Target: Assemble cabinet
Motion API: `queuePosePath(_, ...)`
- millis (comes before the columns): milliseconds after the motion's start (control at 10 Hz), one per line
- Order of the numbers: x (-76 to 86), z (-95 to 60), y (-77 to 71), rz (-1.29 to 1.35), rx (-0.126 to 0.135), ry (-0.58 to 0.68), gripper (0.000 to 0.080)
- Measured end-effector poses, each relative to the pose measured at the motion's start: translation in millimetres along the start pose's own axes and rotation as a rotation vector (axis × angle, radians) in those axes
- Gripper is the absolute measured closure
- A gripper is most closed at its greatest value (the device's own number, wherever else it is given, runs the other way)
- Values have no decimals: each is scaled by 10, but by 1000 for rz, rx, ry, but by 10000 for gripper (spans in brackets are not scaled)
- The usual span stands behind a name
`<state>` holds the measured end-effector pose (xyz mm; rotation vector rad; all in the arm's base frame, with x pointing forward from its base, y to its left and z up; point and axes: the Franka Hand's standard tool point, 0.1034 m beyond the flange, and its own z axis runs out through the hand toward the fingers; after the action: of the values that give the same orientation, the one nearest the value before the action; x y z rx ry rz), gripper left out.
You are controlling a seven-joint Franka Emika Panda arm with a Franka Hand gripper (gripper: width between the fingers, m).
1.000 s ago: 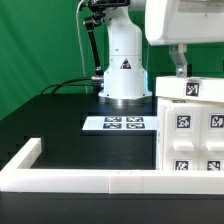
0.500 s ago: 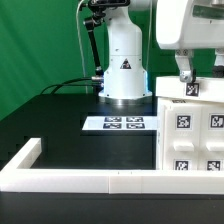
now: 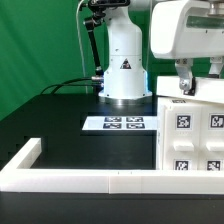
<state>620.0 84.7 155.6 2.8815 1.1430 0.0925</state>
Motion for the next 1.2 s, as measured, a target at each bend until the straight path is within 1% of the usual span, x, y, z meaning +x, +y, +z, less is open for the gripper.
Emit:
queuePosePath(400,-5,1,5,86,0,-1,240)
queuePosePath(800,-4,0,7,372,-1,0,239)
queuePosePath(1200,20,4,-12,796,-5,15,239)
